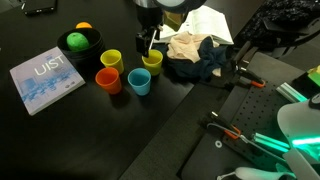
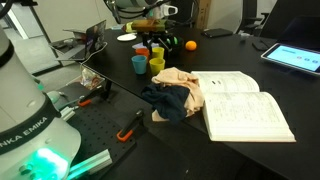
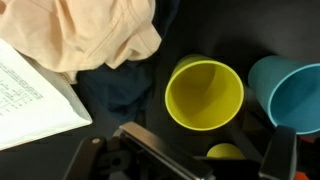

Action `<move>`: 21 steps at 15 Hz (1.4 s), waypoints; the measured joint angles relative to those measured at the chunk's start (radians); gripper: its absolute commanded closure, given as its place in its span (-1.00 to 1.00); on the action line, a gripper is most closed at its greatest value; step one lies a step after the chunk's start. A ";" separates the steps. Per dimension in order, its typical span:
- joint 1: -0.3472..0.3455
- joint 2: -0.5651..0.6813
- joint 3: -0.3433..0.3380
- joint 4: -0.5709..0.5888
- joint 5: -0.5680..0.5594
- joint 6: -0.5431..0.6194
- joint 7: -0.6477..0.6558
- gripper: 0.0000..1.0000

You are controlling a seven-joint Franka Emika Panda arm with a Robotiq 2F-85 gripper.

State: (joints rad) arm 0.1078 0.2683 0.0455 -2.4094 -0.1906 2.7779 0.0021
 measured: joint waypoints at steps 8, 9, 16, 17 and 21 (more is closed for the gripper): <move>0.000 0.030 -0.066 0.007 -0.069 0.030 0.000 -1.00; 0.000 0.033 -0.067 0.007 -0.070 0.034 0.000 -1.00; 0.001 0.061 -0.069 0.006 -0.070 0.037 0.000 -1.00; 0.001 0.066 -0.070 0.006 -0.070 0.037 0.000 -1.00; 0.001 0.086 -0.071 0.006 -0.070 0.038 0.001 -0.67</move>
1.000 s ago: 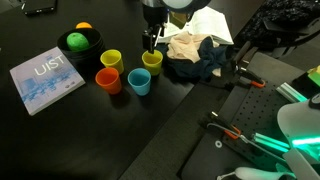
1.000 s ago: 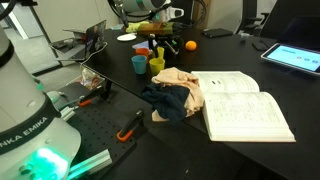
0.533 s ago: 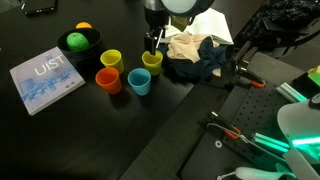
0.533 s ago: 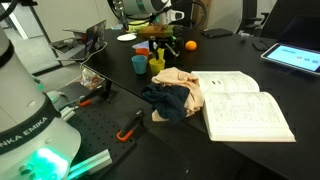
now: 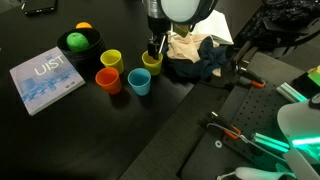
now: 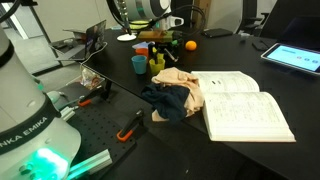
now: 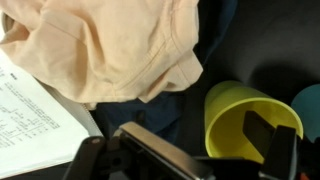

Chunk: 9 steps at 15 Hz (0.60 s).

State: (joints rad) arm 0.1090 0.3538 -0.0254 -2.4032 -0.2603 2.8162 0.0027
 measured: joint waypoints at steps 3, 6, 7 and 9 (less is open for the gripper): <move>0.004 0.014 0.000 0.000 0.000 0.002 0.001 -0.17; 0.013 0.017 0.000 0.000 0.000 0.011 0.003 0.28; 0.016 0.017 0.000 0.000 0.000 0.014 0.004 0.46; 0.020 0.017 0.000 0.001 0.000 0.020 0.005 0.77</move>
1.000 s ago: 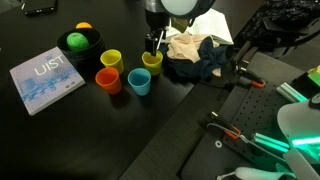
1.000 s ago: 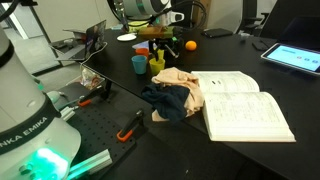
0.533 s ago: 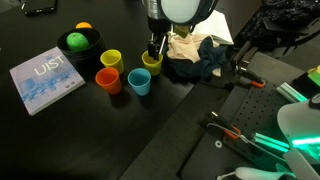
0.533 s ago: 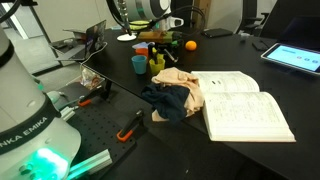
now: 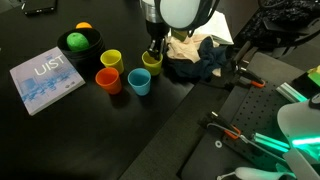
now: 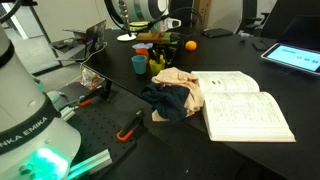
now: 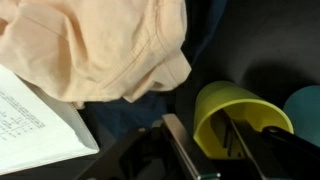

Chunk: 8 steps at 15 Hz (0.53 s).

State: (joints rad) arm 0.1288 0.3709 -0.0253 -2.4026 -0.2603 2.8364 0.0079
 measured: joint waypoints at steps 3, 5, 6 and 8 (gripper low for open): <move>0.002 0.000 0.000 0.000 0.000 0.009 0.001 1.00; 0.002 -0.003 0.000 0.001 0.000 0.020 0.002 0.96; 0.002 -0.008 0.000 0.002 0.000 0.020 0.003 0.98; 0.002 -0.011 0.000 0.005 0.000 0.025 0.004 0.98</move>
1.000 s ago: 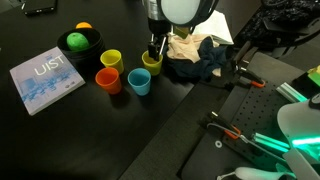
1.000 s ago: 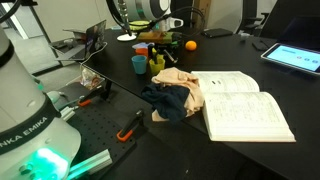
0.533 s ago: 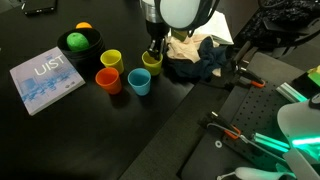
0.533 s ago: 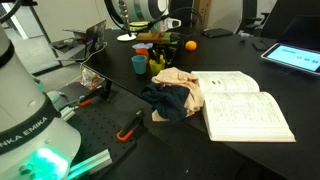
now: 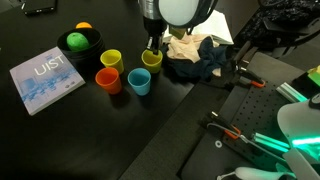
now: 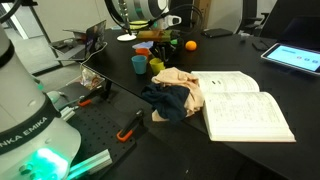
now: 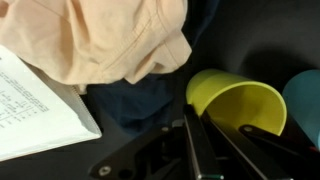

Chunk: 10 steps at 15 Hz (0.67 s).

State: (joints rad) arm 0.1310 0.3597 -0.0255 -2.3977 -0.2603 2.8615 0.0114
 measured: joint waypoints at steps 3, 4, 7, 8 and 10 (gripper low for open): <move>0.000 0.000 0.000 0.003 0.000 0.001 0.000 0.97; 0.000 0.001 0.000 0.005 0.000 0.001 0.000 0.97; 0.000 0.001 -0.001 0.012 0.000 0.001 0.000 0.97; 0.000 0.001 -0.001 0.016 0.000 0.001 0.000 0.97; -0.001 0.000 0.000 0.027 0.003 -0.002 -0.001 0.97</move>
State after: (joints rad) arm 0.1302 0.3600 -0.0252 -2.3709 -0.2570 2.8600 0.0106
